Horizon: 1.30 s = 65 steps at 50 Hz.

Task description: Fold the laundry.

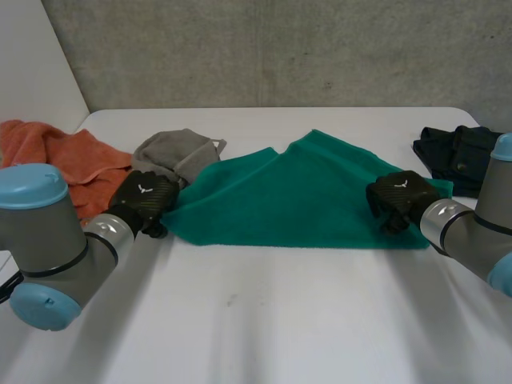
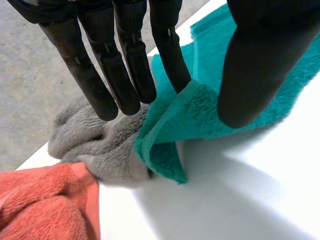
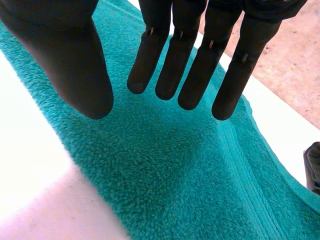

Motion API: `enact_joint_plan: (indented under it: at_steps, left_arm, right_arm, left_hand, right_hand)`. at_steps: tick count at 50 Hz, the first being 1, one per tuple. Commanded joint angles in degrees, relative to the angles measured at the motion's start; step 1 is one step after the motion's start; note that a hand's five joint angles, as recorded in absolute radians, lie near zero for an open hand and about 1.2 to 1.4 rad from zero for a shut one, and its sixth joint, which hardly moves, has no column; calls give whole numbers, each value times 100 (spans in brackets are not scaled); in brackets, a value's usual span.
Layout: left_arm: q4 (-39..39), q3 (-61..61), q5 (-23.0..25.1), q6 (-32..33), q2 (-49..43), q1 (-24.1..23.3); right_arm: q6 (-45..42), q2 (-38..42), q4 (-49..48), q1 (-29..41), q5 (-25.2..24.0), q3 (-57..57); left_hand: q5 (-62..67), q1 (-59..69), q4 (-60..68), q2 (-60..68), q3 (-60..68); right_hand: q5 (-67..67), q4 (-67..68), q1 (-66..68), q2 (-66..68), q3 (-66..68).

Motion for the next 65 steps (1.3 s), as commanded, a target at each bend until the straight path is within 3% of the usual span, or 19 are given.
enact_joint_plan:
  at_steps: [1, 10, 16, 19, 22, 23, 31, 43, 45, 49, 57, 65]
  left_arm:
    - [-163, 105, 34, 9, 35, -6]
    - [-233, 175, 25, 18, 43, -14]
    - [-295, 674, 156, -122, 271, 56]
    - [-417, 1167, 350, -342, 246, 117]
    - [-943, 1957, 631, -562, -105, 205]
    - [-1084, 2186, 684, -588, -254, 214]
    - [-2394, 4794, 606, 121, -2107, 346]
    - [-2755, 7309, 658, 1001, -4156, 329]
    - [-2826, 7592, 605, 1177, -4307, 337]
    - [-2721, 8216, 491, 1573, -4536, 320]
    - [-2466, 8437, 149, 1600, -4352, 232]
    - [-2220, 8113, -475, 766, -2745, 662]
  right_arm:
    - [-450, -107, 456, 50, 378, 33]
    - [-344, -160, 360, -126, 440, 411]
    - [-177, -344, -123, -214, 423, 640]
    - [-116, -397, -212, -205, 431, 667]
    - [-2, -424, -247, -197, 414, 658]
    - [33, -424, -247, -197, 414, 658]
    - [332, -433, -230, -161, 265, 675]
    - [289, -397, -291, -197, 238, 728]
    - [289, -397, -318, -197, 238, 728]
    - [289, -406, -353, -179, 238, 728]
    - [236, -433, -406, -170, 255, 737]
    - [236, -433, -406, -170, 238, 728]
  left_hand:
    - [460, 519, 472, 455, 430]
    - [512, 571, 523, 507, 481]
    - [-2780, -2720, -2768, -2785, -2810]
    - [-2921, -2862, -2909, -2926, -2952]
    - [-3055, -2996, -3043, -3060, -3085]
    - [-3155, -3096, -3144, -3161, -3186]
    - [-3648, -3589, -3637, -3654, -3679]
    - [-3648, -3589, -3637, -3654, -3679]
    - [-3260, -3201, -3249, -3266, -3291]
    - [3071, 3131, 3083, 3066, 3041]
    - [3352, 3411, 3363, 3346, 3321]
    - [3352, 3411, 3363, 3346, 3321]
  right_hand:
    - [665, 651, 660, 672, 659]
    - [1053, 1039, 1048, 1060, 1047]
    - [-825, -839, -829, -817, -831]
    - [-2039, -2052, -2043, -2031, -2045]
    - [-4155, -4169, -4160, -4148, -4161]
    - [-4263, -4277, -4268, -4256, -4269]
    - [-4263, -4277, -4268, -4256, -4269]
    - [-4263, -4277, -4268, -4256, -4269]
    - [-4263, -4277, -4268, -4256, -4269]
    - [-4263, -4277, -4268, -4256, -4269]
    - [-4263, -4277, -4268, -4256, -4269]
    - [-4263, -4277, -4268, -4256, -4269]
